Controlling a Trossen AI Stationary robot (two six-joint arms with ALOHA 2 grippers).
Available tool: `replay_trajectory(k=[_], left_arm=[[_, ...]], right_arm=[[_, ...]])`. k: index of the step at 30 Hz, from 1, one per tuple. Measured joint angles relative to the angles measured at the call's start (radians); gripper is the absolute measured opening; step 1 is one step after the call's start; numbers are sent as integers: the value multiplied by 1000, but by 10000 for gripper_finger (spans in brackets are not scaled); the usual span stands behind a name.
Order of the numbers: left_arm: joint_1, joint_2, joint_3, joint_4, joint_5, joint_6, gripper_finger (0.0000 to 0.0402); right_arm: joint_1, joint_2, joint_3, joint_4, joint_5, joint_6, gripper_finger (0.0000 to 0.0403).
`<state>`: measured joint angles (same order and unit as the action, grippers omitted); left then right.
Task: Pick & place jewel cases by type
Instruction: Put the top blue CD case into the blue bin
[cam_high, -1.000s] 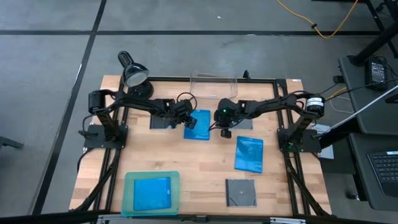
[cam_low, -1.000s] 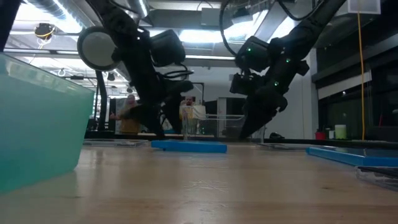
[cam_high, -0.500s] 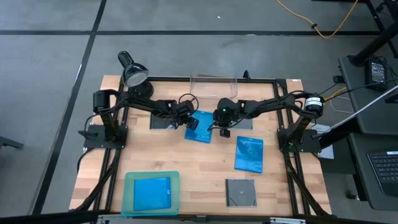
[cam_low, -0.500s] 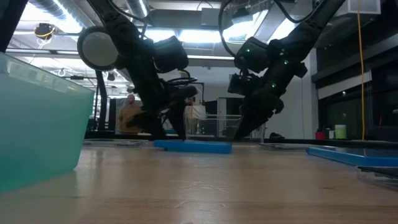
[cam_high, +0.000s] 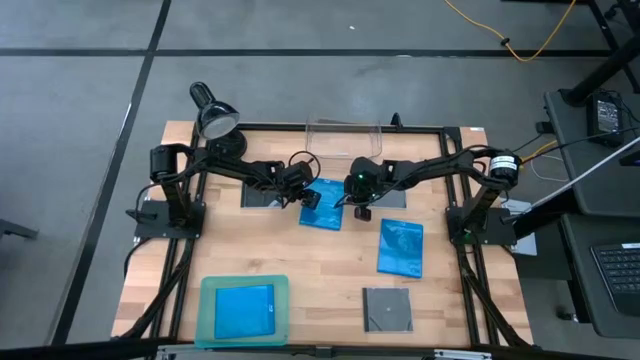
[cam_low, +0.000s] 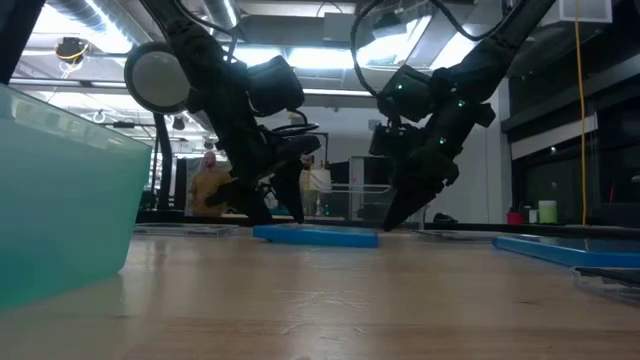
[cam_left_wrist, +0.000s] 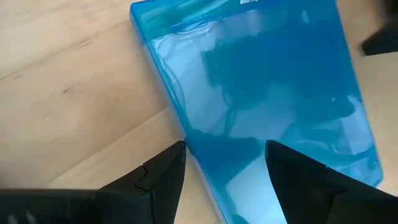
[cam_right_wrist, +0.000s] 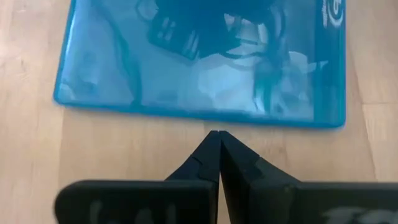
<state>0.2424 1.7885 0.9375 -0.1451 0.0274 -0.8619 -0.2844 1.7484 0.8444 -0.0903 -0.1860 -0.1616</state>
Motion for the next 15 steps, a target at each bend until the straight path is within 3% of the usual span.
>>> replay_trajectory(k=[15], left_arm=[[-17,-3,-5,78,14,-52,212]], right_arm=[[-3,66,0,21,-45,2,12]])
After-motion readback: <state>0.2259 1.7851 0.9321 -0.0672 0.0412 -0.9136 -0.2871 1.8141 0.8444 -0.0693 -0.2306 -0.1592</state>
